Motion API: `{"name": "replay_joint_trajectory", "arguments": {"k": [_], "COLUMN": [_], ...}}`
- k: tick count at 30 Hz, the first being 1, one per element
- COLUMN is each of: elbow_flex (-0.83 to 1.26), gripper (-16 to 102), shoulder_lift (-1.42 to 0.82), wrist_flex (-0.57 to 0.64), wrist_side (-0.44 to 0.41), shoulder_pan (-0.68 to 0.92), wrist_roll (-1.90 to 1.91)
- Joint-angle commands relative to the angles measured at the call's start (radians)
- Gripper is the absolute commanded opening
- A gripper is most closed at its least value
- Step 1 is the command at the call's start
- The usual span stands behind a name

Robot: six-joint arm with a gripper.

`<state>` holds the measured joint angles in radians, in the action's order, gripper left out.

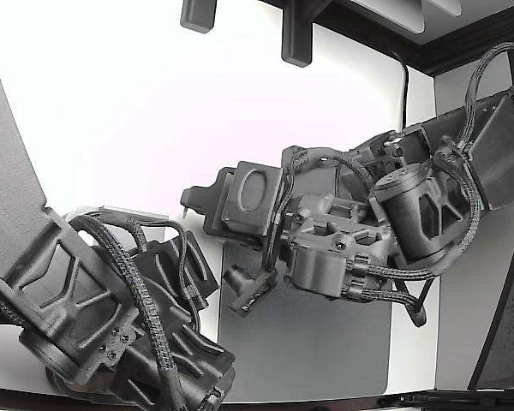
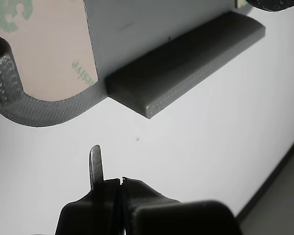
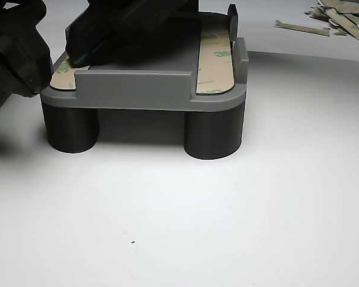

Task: Peel off protective film from adhesive tape.

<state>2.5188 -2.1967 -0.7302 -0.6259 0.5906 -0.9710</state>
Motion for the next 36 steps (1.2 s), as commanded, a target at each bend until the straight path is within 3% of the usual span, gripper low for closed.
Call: {"name": "replay_joint_trajectory", "arguments": {"k": [1,36], "elbow_flex": [-0.043,-0.083], "gripper": [-11,-11], "shoulder_lift": [0.002,0.097], "wrist_flex": [0.005,0.003], "wrist_side": [-0.017,-0.038], "shoulder_pan": [0.005,0.034], "wrist_roll": [0.003,0.054]}}
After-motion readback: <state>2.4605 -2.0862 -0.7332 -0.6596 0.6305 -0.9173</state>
